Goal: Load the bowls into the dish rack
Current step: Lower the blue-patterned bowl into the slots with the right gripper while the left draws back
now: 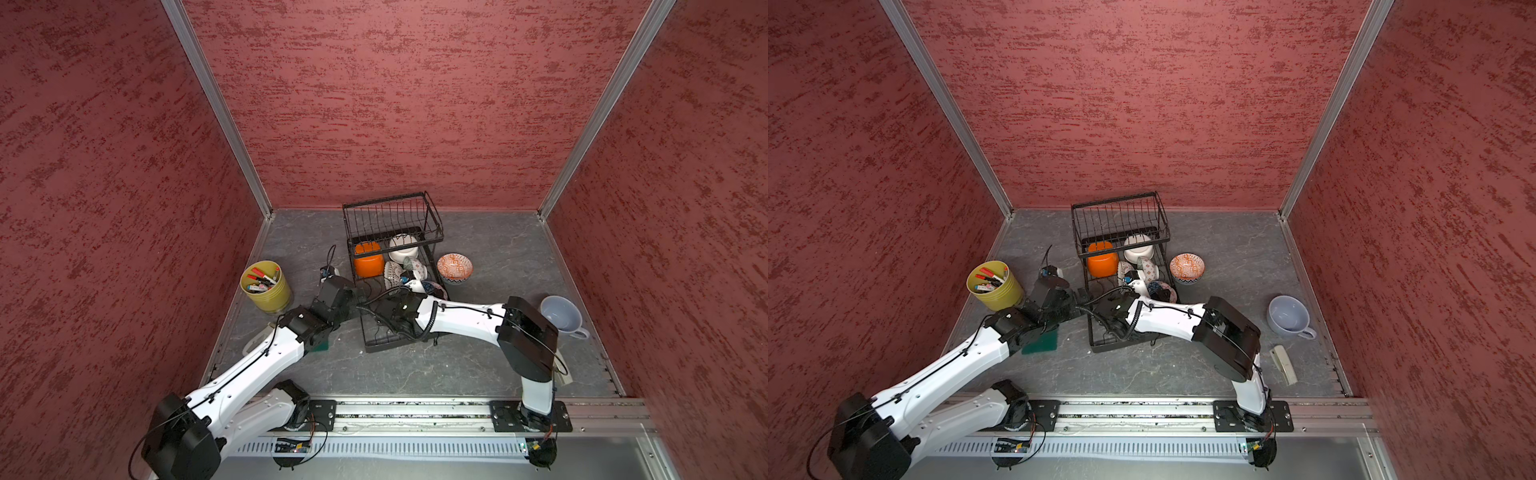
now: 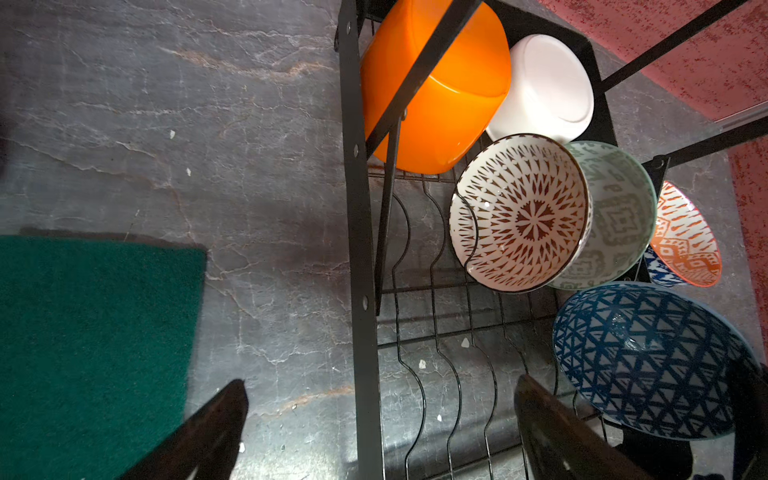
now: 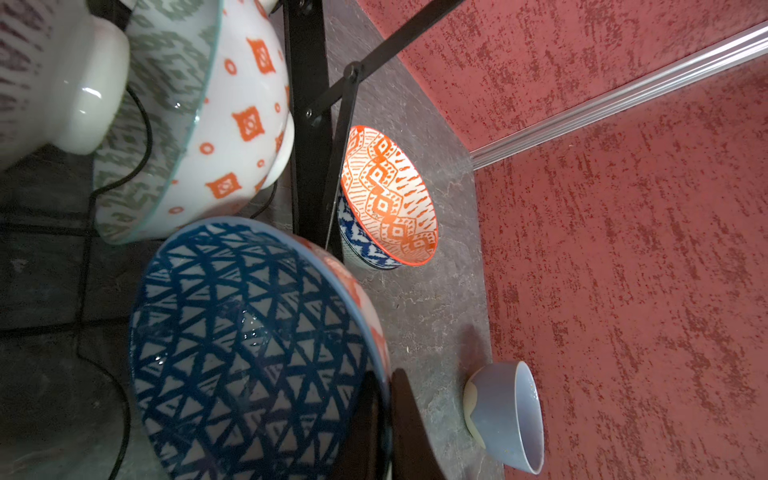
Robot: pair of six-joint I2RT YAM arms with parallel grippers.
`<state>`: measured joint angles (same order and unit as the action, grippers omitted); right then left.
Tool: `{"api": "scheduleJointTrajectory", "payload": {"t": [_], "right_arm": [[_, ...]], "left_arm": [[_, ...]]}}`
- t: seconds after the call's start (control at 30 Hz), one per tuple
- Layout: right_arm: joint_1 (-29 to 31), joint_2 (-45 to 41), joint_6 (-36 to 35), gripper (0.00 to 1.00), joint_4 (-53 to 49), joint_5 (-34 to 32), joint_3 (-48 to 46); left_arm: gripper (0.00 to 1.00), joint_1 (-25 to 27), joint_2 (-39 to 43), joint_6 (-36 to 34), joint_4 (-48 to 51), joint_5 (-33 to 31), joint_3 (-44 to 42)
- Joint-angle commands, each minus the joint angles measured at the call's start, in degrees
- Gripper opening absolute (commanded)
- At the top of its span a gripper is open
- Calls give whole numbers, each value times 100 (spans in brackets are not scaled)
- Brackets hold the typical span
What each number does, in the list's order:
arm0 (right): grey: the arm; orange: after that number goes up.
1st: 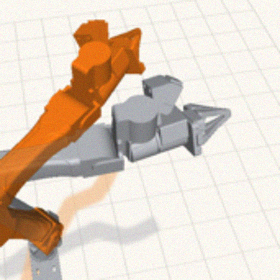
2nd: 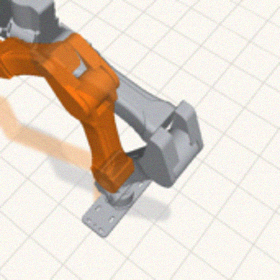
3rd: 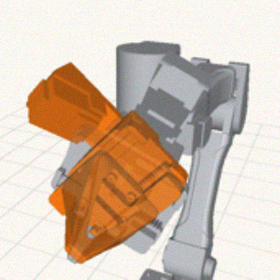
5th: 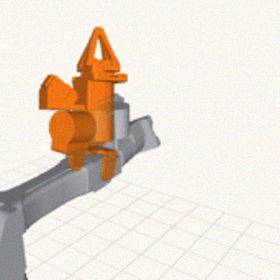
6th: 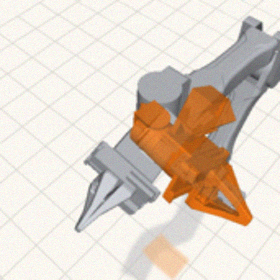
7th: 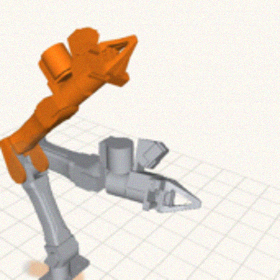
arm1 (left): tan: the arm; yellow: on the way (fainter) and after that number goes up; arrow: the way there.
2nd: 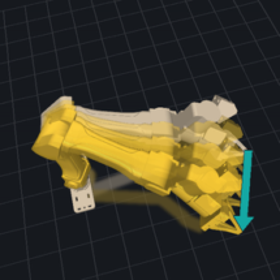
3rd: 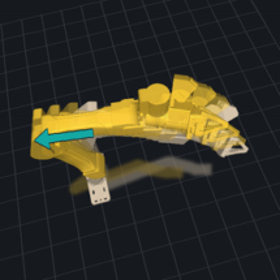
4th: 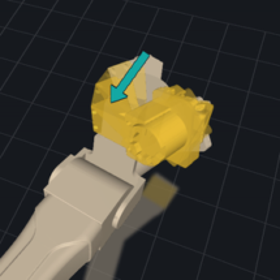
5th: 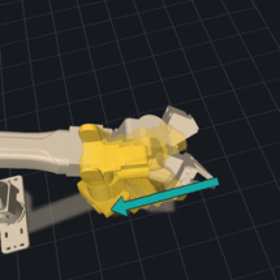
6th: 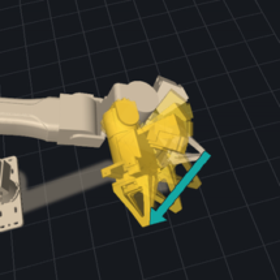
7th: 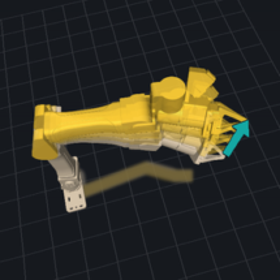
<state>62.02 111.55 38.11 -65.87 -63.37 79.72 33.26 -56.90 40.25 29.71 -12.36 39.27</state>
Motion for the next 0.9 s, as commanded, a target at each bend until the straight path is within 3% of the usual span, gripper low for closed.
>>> {"api": "scheduleJointTrajectory", "payload": {"t": [0.0,0.87], "right_arm": [[186,405,-111,0,-238,22,13],[608,1034,-261,1,-286,535,449]], "left_arm": [[100,32,202,63,-616,226,92],[100,-48,259,86,-634,234,2]]}}
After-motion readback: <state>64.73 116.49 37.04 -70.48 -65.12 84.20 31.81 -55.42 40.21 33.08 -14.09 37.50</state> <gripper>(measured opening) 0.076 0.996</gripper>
